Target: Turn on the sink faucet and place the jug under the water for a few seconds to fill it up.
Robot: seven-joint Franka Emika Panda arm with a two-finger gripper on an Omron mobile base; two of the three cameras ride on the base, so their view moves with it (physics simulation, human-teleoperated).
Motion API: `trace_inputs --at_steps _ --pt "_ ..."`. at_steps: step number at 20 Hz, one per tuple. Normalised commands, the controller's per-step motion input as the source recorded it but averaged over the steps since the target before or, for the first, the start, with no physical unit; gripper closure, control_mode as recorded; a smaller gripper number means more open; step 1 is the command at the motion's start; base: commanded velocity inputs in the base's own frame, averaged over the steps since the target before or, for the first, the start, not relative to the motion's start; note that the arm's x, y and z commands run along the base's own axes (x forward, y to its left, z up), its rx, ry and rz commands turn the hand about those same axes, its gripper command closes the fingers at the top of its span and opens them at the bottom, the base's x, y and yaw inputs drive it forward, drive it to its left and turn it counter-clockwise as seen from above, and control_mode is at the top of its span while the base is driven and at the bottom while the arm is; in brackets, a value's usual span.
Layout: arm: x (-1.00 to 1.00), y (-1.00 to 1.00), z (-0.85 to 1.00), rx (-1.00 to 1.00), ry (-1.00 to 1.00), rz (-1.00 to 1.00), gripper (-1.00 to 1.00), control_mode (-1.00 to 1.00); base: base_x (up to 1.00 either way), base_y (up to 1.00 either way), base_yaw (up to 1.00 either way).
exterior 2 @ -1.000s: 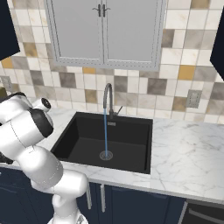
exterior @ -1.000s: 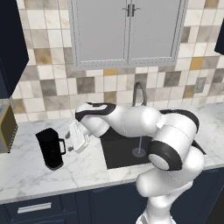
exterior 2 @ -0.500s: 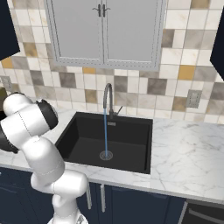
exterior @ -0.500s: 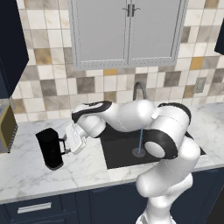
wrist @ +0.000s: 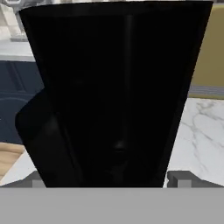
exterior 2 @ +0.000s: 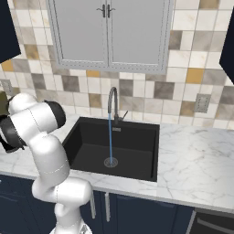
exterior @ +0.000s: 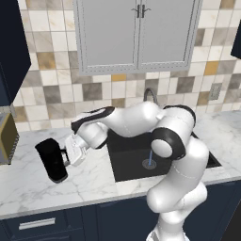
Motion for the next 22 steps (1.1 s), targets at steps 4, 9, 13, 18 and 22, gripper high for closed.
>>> trace_inputs --at_steps 4,9,13,18,22 --pt "0.10 0.21 -0.09 0.00 0.03 0.01 -1.00 -1.00 0.00 0.00 0.00" --pt "0.00 0.13 -0.09 0.00 0.02 0.01 -1.00 -1.00 0.00 0.00 0.00" --pt "0.00 0.03 -0.20 0.00 0.04 0.00 1.00 -1.00 0.00 0.00 0.00" --pt "0.00 0.01 -0.22 0.00 0.02 0.01 1.00 -1.00 0.00 0.00 0.00" --pt "0.00 0.00 -0.14 0.00 0.00 0.02 1.00 -1.00 0.00 0.00 0.00"
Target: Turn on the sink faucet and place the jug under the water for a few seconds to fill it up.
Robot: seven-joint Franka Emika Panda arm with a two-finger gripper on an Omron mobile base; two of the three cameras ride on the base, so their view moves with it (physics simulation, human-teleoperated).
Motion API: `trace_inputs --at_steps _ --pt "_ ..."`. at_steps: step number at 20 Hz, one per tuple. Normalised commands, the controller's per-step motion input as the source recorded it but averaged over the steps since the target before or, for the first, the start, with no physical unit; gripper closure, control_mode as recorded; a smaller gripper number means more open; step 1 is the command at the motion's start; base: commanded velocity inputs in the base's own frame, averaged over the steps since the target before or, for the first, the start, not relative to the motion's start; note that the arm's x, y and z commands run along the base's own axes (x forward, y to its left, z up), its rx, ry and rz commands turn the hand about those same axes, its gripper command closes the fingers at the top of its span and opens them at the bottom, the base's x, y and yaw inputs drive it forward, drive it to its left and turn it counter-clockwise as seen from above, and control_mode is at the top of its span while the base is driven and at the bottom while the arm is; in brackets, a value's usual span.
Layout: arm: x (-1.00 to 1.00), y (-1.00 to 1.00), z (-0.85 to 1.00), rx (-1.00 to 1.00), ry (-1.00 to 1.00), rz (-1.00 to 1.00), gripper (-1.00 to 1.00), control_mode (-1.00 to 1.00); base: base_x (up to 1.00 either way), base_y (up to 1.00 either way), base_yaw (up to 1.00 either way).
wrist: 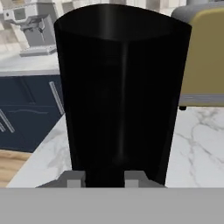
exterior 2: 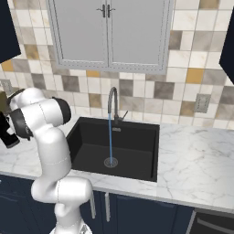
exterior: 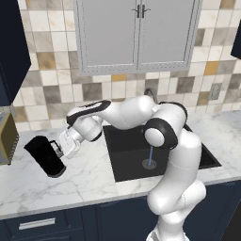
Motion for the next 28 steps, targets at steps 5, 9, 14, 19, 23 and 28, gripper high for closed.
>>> trace_inputs --at_steps 5,9,14,19,23,28 --pt "0.00 0.00 -0.05 0.03 0.00 0.02 1.00 -1.00 0.00 0.00 0.00" --pt "-0.10 -0.23 0.01 0.08 -0.10 0.01 1.00 -1.00 0.00 0.00 0.00" --pt "-0.13 -0.51 0.19 0.12 -0.13 0.02 1.00 -1.00 0.00 0.00 0.00" --pt "-0.10 -0.57 0.37 0.13 -0.10 0.03 1.00 -1.00 0.00 0.00 0.00" --pt "-0.02 -0.81 0.38 0.12 -0.01 0.01 1.00 -1.00 0.00 0.00 0.00" --pt "-0.04 -1.00 0.06 0.04 0.00 0.00 1.00 -1.00 0.00 0.00 0.00"
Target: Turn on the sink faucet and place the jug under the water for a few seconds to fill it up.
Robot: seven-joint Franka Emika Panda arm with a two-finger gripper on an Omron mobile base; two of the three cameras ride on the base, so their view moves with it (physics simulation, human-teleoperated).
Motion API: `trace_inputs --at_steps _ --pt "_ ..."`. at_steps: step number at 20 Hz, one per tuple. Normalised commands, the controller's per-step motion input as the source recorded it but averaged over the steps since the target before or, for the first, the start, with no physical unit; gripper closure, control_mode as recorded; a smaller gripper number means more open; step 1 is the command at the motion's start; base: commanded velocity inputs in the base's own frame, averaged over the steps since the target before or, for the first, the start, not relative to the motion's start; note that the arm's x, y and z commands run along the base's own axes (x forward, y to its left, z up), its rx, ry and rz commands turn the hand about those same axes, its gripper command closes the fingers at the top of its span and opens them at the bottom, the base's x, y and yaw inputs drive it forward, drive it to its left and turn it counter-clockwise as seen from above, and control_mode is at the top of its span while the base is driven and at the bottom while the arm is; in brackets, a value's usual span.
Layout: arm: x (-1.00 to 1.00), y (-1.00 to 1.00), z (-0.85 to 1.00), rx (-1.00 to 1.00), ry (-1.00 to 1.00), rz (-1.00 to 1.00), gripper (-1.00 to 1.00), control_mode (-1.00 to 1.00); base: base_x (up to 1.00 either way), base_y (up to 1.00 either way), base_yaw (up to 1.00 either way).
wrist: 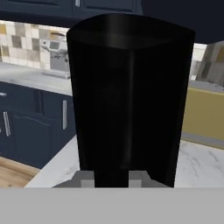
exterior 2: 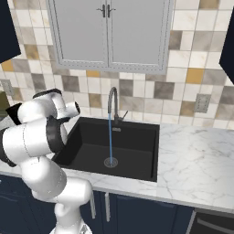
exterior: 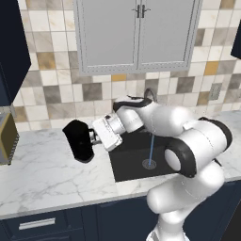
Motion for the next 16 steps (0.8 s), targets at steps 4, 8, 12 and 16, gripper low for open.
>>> trace_inputs --at_steps 4,8,12,16 --pt "-0.02 -1.00 0.00 0.00 0.04 0.00 1.00 -1.00 0.00 0.00 0.00" --pt "0.00 -1.00 0.00 0.00 0.03 0.00 1.00 -1.00 0.00 0.00 0.00" --pt "0.00 -1.00 0.00 0.03 0.01 0.00 1.00 -1.00 0.00 0.00 0.00" --pt "0.00 -1.00 0.00 0.07 0.00 0.00 1.00 -1.00 0.00 0.00 0.00"
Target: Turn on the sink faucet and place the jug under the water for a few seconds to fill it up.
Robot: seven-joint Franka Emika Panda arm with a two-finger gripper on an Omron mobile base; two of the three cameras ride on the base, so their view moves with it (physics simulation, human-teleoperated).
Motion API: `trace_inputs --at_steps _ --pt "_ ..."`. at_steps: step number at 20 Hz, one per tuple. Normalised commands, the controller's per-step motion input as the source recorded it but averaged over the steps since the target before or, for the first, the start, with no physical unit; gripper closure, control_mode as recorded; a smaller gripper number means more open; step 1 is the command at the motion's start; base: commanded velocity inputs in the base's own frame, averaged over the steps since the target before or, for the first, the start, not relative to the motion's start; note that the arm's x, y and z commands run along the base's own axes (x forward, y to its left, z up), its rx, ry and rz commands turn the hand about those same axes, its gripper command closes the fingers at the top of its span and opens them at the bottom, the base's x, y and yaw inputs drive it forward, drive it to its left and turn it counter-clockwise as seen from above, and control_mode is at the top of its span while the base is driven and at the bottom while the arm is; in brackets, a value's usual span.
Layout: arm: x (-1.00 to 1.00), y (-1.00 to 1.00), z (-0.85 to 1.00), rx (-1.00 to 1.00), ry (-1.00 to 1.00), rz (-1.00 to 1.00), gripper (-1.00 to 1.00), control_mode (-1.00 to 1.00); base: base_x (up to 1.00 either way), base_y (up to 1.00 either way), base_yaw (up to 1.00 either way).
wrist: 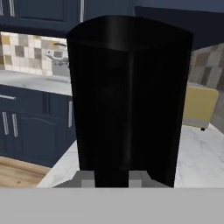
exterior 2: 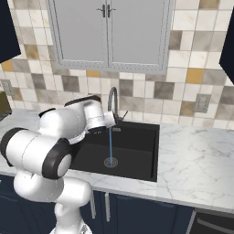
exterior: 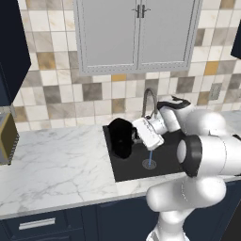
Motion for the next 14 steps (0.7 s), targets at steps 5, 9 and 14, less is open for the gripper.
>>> trace_inputs --at_steps 5,9,14 --pt "0.00 -1.00 -0.13 0.13 0.00 0.00 1.00 -1.00 0.00 0.00 0.00" --pt "0.00 -1.00 -0.16 0.14 0.00 0.00 1.00 -1.00 0.00 0.00 0.00" --pt "0.01 -0.92 -0.25 0.09 0.00 0.00 1.00 -1.00 0.00 0.00 0.00"
